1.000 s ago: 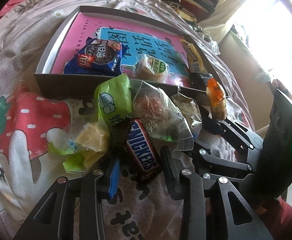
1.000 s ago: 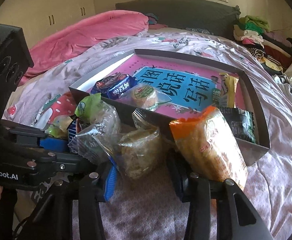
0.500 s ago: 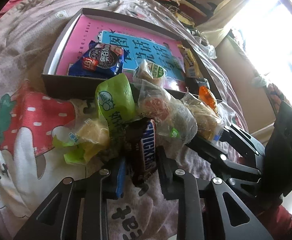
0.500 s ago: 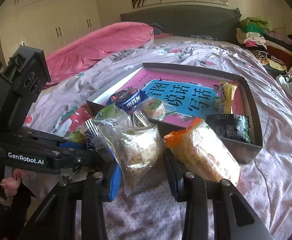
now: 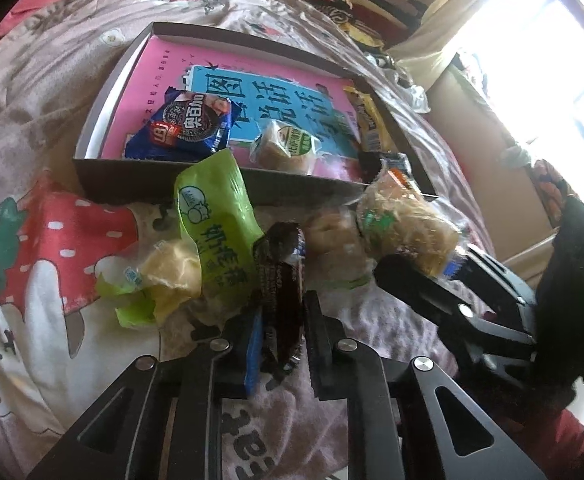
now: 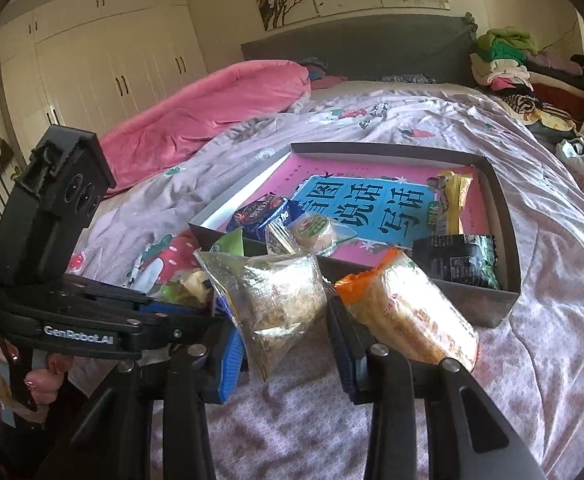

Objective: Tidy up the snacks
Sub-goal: 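Lift the Snickers bar with the left gripper while the right gripper lifts the pastry bag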

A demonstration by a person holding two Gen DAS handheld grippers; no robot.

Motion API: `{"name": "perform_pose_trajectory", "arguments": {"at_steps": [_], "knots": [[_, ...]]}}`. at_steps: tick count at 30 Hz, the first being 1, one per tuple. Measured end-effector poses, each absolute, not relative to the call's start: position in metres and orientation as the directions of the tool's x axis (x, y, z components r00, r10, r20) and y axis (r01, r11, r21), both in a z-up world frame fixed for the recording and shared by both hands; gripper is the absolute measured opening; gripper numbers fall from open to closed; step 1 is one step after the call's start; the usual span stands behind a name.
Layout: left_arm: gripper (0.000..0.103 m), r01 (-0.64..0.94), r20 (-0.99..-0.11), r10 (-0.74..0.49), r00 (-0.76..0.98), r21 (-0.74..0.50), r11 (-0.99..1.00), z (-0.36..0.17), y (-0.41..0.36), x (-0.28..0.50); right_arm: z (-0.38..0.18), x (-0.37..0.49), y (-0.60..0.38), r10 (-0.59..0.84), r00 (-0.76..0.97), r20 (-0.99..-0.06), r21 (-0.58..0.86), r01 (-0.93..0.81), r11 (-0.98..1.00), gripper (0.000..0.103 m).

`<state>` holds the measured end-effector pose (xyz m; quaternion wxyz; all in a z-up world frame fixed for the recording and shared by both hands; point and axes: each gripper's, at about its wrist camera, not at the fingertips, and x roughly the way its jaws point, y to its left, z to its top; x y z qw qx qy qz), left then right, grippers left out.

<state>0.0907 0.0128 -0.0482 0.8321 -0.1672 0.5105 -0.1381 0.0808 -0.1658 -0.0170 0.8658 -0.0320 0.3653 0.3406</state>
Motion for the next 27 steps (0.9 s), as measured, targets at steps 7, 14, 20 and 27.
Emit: {"name": "perform_pose_trajectory", "arguments": {"at_steps": [7,14,20,27], "knots": [[0.019,0.068,-0.792,-0.427,0.437,-0.444,0.894,-0.055,0.009,0.100,-0.016,0.079,-0.167,0.568,0.510,-0.646,0.192,-0.611,0.768,0.040],[0.017,0.078,-0.796,-0.425,0.432,-0.436,0.897,-0.060,0.005,0.103,-0.011,0.081,-0.173,0.576,0.526,-0.625,0.210,-0.598,0.774,0.040],[0.017,0.093,-0.778,-0.413,0.473,-0.422,0.902,-0.037,0.008,0.093,-0.005,0.082,-0.178,0.598,0.536,-0.596,0.236,-0.596,0.768,0.040],[0.017,0.079,-0.759,-0.395,0.518,-0.417,0.905,-0.013,0.021,0.085,0.001,0.081,-0.186,0.624,0.539,-0.566,0.272,-0.592,0.759,0.040]]}}
